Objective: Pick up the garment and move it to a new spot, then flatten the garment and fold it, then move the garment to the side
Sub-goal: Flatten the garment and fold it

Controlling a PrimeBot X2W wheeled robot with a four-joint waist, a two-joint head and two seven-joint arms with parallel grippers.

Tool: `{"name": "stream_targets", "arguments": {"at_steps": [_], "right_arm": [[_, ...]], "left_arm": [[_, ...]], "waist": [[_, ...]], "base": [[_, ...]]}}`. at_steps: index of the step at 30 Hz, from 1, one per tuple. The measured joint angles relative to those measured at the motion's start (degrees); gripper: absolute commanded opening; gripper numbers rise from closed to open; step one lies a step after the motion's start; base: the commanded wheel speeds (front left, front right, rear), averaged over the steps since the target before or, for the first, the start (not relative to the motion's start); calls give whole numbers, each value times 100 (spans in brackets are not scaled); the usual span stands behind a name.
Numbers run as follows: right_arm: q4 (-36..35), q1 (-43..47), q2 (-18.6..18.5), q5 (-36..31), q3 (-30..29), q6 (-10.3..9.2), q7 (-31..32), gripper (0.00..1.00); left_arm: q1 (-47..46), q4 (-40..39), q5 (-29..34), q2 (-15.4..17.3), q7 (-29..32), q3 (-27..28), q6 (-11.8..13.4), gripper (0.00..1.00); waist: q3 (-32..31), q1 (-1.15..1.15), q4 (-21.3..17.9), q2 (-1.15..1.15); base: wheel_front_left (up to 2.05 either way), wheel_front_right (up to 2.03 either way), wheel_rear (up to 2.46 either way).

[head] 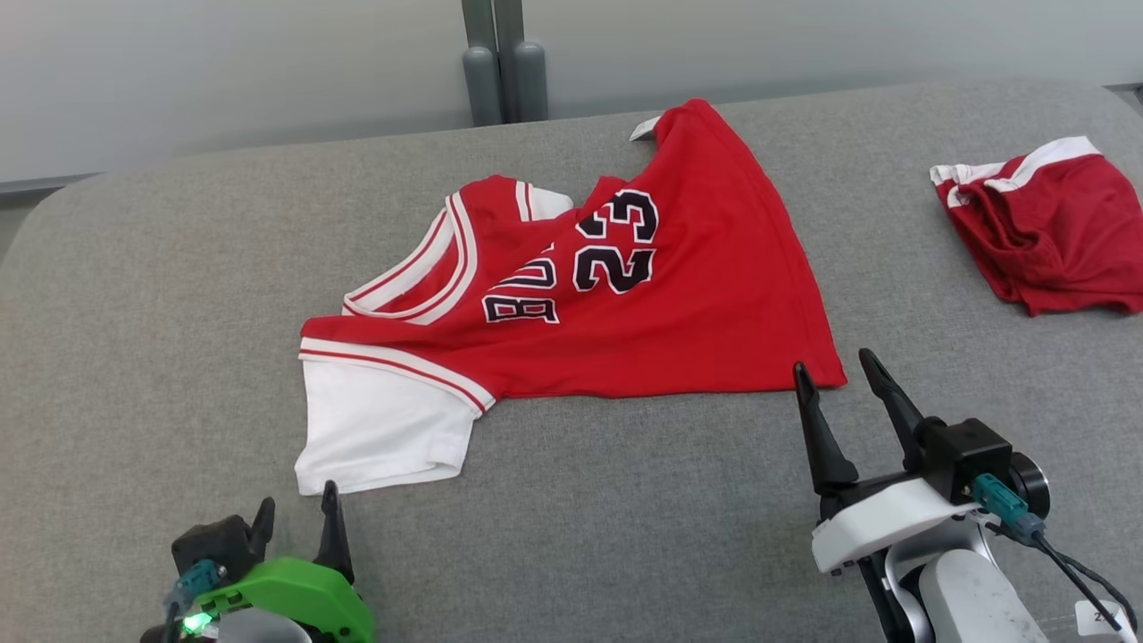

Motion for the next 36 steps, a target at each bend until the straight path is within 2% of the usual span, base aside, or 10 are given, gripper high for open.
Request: {"name": "stream_targets", "arguments": {"at_steps": [15, 16, 17, 18, 20, 21, 22, 23, 28, 36], "right_arm": [[2, -125, 1, -21, -123, 0, 0, 100], [4, -126, 0, -29, -131, -1, 0, 100], [5, -126, 0, -37, -137, 0, 0, 100], [9, -127, -3, -44, -145, 0, 0, 100], [18, -134, -10, -54, -163, -1, 0, 100], [23, -137, -11, -62, -177, -1, 0, 100], [47, -140, -11, -63, -212, 0, 0, 100], [98, -140, -11, -67, -274, 0, 0, 100], [677, -175, -10, -119, -716, 0, 0, 100], [1850, -802, -5, -171, -1336, -1, 266, 100]], "left_arm": [[-647, 894, -212, 110, -187, 99, -166, 100], [-680, 944, -212, 111, -193, 86, -185, 80], [-704, 983, -212, 113, -196, 71, -200, 69], [-736, 1032, -212, 113, -212, 54, -210, 47], [-792, 1103, -212, 115, -230, 18, -249, 25], [-817, 1132, -212, 114, -256, 2, -265, 18], [-837, 1158, -212, 109, -274, -21, -272, 3], [-848, 1167, -212, 99, -315, -49, -297, 0], [-875, 1068, -209, 63, -495, -114, -338, 0], [-622, 400, -186, 36, -644, -201, -304, 0]], "waist": [[365, 0, -199, 0], [365, 0, -199, 0], [364, 0, -199, 0], [364, 0, -198, 0], [362, 0, -195, 0], [361, 0, -191, 0], [360, 0, -184, 0], [359, 0, -174, 0], [351, 0, -68, 0], [317, 0, 232, 0]], "base": [[0, 0, 0], [0, 0, 0], [0, 0, 0], [0, 0, 0], [0, 0, 0], [0, 0, 0], [0, 0, 0], [0, 0, 0], [0, 0, 0], [0, 0, 0]]}}
